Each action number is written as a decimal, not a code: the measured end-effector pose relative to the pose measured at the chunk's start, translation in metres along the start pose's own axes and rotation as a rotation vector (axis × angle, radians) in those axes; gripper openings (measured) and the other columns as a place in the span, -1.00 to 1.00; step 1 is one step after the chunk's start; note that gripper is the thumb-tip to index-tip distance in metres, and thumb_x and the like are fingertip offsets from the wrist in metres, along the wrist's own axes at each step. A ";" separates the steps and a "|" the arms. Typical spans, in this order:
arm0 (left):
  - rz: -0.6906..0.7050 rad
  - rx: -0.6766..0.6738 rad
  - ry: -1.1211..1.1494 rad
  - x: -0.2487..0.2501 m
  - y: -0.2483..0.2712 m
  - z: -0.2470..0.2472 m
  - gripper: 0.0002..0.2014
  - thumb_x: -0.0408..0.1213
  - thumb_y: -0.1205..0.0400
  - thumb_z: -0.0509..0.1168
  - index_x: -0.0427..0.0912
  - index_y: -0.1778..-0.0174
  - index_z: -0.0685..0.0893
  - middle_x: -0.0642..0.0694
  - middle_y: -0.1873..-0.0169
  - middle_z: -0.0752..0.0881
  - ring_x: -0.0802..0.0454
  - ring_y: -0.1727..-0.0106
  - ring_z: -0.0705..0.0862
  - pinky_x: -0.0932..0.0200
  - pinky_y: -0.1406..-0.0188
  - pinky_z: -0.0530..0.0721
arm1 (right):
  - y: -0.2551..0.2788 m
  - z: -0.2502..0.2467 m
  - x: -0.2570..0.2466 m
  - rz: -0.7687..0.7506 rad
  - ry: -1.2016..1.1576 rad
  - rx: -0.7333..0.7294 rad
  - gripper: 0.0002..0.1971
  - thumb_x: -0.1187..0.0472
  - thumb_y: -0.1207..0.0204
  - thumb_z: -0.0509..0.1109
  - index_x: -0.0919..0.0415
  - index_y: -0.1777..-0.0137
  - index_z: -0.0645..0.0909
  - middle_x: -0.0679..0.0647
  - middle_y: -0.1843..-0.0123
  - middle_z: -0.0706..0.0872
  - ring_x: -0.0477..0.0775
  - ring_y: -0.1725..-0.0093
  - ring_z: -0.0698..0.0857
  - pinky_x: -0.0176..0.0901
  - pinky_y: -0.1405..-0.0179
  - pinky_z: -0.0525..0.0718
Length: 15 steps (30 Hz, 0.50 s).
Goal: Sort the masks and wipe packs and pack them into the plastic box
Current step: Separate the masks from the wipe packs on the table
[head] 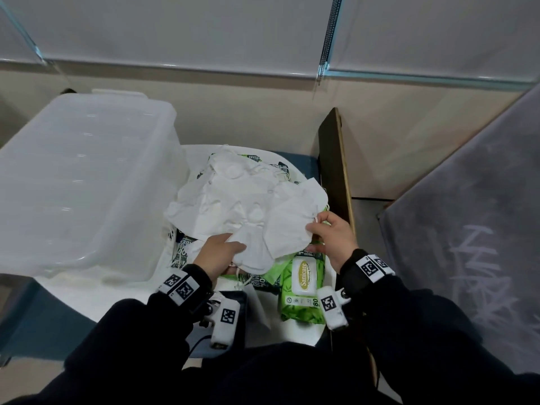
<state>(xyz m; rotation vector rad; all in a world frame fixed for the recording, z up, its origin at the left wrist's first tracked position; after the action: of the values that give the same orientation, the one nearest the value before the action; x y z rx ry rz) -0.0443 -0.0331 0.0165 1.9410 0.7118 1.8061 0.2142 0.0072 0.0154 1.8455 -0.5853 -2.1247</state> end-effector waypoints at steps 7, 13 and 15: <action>-0.080 -0.051 0.249 -0.003 0.007 0.015 -0.74 -0.56 -0.64 0.25 -0.31 -0.23 0.55 -0.37 0.01 0.71 -0.23 0.22 0.79 -0.16 0.27 0.85 | 0.002 0.022 0.011 -0.146 -0.003 -0.075 -0.73 0.65 -0.36 0.57 0.48 -0.04 0.73 0.24 0.06 0.83 0.10 0.10 0.79 -0.13 0.10 0.79; -0.143 -0.155 0.545 0.006 0.007 0.023 -0.57 -0.16 -0.70 0.32 -0.31 -0.44 0.59 -0.39 -0.16 0.73 -0.31 0.12 0.79 -0.19 0.21 0.85 | 0.009 0.035 0.021 -0.364 0.343 -0.324 -0.80 0.69 -0.35 0.55 0.54 0.05 0.77 -0.02 0.05 0.89 -0.15 -0.02 0.82 -0.32 -0.10 0.69; -0.133 -0.188 0.471 0.010 0.005 0.023 -0.55 0.04 -0.73 0.31 -0.25 -0.35 0.68 -0.31 -0.10 0.80 -0.27 0.14 0.82 -0.14 0.21 0.85 | 0.012 0.035 0.025 -0.383 0.444 -0.387 -0.82 0.63 -0.39 0.56 0.52 0.03 0.75 -0.11 -0.04 0.90 -0.20 -0.12 0.81 -0.36 -0.18 0.64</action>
<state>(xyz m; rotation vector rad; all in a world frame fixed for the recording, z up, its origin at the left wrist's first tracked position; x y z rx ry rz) -0.0210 -0.0296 0.0258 1.3271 0.7587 2.1786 0.1752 -0.0099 0.0027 2.2079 0.2807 -1.7586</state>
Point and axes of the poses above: each hand's wrist, its own y-axis away from the middle knuckle, its own z-axis out of the palm, x = y × z, the point moved 2 cm from there along -y, towards the middle knuckle
